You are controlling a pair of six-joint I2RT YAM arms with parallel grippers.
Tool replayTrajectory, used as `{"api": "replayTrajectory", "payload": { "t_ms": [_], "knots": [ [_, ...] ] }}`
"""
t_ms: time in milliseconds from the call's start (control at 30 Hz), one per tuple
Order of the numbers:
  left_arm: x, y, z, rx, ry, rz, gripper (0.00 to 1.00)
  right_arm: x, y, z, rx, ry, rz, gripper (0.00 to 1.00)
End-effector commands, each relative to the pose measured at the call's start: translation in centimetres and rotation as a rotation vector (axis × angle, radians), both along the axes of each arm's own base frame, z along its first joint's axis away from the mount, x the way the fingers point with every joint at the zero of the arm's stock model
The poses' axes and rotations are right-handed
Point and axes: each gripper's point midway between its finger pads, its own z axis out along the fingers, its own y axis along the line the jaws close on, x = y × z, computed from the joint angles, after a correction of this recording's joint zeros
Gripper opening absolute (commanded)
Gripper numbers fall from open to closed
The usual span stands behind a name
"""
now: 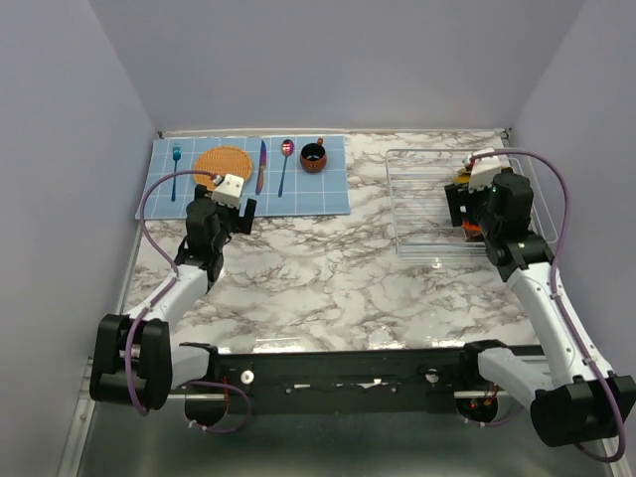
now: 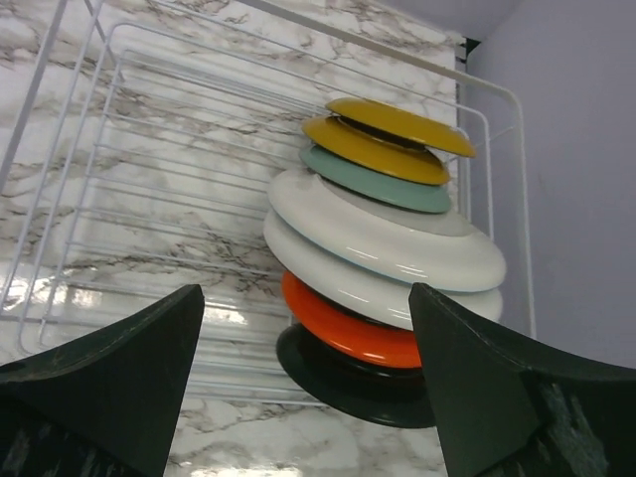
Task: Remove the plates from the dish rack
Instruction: Unload the plate from the dish rack.
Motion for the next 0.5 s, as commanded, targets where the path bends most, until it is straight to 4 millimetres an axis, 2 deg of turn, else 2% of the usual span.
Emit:
{"api": "replayTrajectory", "payload": {
  "t_ms": [0, 33, 67, 133, 167, 267, 367, 467],
  "knots": [
    [0.2, -0.7, 0.5, 0.029, 0.003, -0.065, 0.99, -1.5, -2.3, 3.5, -0.246, 0.056, 0.036, 0.92],
    [0.3, -0.7, 0.4, 0.03, 0.006, -0.067, 0.99, -1.6, -2.5, 4.8, -0.274, 0.048, 0.037, 0.9],
    [0.3, -0.7, 0.2, 0.034, 0.01, -0.067, 0.99, -1.6, -2.7, 5.1, -0.33, 0.064, 0.061, 0.89],
    [0.3, -0.6, 0.1, 0.039, 0.012, -0.065, 0.99, -1.7, -2.9, 4.8, -0.369, 0.112, 0.087, 0.86],
    [0.3, -0.7, 0.1, 0.039, 0.014, -0.066, 0.99, -1.5, -2.9, 5.3, -0.376, 0.106, 0.095, 0.86],
    [0.4, -0.5, 0.1, 0.045, 0.012, -0.061, 0.99, -0.8, -2.4, 5.3, -0.331, 0.111, 0.099, 0.85],
    [0.4, -0.4, 0.1, 0.055, 0.013, -0.061, 0.99, 0.1, -2.6, 4.3, -0.304, 0.133, 0.07, 0.85],
    [0.5, -0.3, -0.1, 0.076, 0.02, -0.061, 0.99, 0.9, -2.8, 2.4, -0.307, 0.187, 0.068, 0.83]
  ]
}}
